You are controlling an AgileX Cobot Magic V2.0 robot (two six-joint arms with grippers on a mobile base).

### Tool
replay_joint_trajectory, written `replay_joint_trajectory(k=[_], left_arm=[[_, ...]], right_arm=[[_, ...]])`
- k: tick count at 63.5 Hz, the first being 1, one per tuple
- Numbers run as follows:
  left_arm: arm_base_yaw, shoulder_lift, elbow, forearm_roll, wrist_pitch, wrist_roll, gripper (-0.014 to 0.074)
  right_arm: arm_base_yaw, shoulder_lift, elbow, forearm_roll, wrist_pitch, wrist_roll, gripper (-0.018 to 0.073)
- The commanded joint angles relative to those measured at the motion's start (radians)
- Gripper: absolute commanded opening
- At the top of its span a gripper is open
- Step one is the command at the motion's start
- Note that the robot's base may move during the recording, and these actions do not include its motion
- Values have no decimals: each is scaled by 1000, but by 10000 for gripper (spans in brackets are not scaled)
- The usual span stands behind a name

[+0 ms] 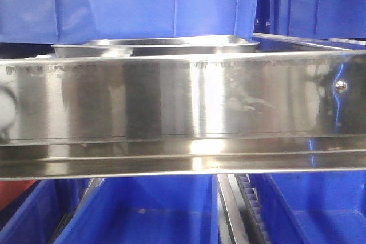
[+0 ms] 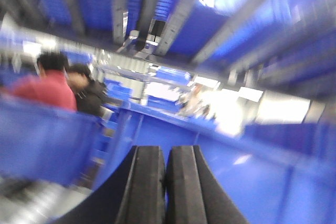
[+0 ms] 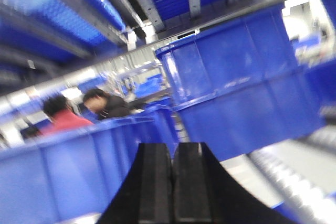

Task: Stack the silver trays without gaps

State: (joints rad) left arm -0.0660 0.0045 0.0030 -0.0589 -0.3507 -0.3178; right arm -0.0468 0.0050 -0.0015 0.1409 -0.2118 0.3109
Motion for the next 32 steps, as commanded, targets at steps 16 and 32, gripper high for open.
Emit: replay_joint_trajectory(k=[16, 32], left_arm=[[-6, -5, -162, -55, 299, -85, 3], [-6, -5, -239, -64, 386, -85, 3]], right_arm=[[-1, -5, -280, 15, 489, 2, -78], [-1, -5, -392, 46, 593, -23, -78]])
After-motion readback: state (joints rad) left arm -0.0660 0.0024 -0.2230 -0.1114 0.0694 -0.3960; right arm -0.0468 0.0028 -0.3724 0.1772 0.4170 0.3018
